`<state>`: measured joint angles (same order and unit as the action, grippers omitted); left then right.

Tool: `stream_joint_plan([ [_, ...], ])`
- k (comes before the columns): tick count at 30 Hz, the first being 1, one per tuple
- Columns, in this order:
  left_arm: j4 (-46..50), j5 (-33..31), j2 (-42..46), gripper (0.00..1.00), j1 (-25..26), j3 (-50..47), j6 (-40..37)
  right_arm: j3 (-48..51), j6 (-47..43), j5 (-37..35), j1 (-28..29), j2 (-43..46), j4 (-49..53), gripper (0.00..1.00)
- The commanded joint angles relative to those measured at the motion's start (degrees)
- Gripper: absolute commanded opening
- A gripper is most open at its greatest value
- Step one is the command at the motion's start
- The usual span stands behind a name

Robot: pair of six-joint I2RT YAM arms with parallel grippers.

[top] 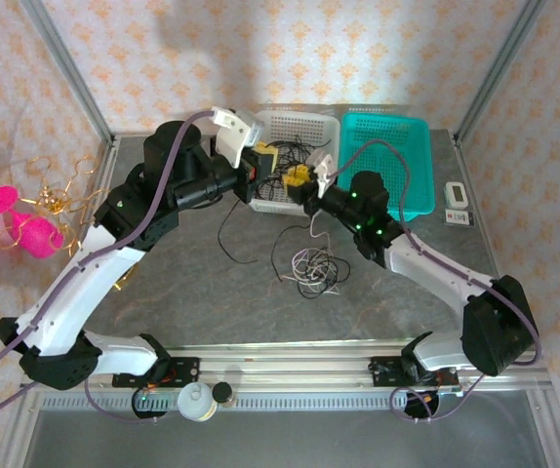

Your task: Untangle the cables

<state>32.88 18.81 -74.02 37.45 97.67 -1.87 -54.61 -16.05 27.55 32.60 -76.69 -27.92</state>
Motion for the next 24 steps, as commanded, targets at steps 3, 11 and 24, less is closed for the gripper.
stream_joint_plan([
  [3,4.72,-5.26,0.96,0.0,-0.41,-2.98,-2.55,-3.18,-2.89,-7.65,0.18,8.03,10.43,0.0],
  [11,-13.83,-0.81,5.01,0.61,0.02,-21.65,1.05,-13.24,6.51,-4.87,0.18,11.17,32.24,0.0],
  [24,-44.3,-6.99,10.78,0.83,-0.08,-50.35,18.4,-19.51,13.02,-6.17,0.18,12.35,40.97,0.0],
])
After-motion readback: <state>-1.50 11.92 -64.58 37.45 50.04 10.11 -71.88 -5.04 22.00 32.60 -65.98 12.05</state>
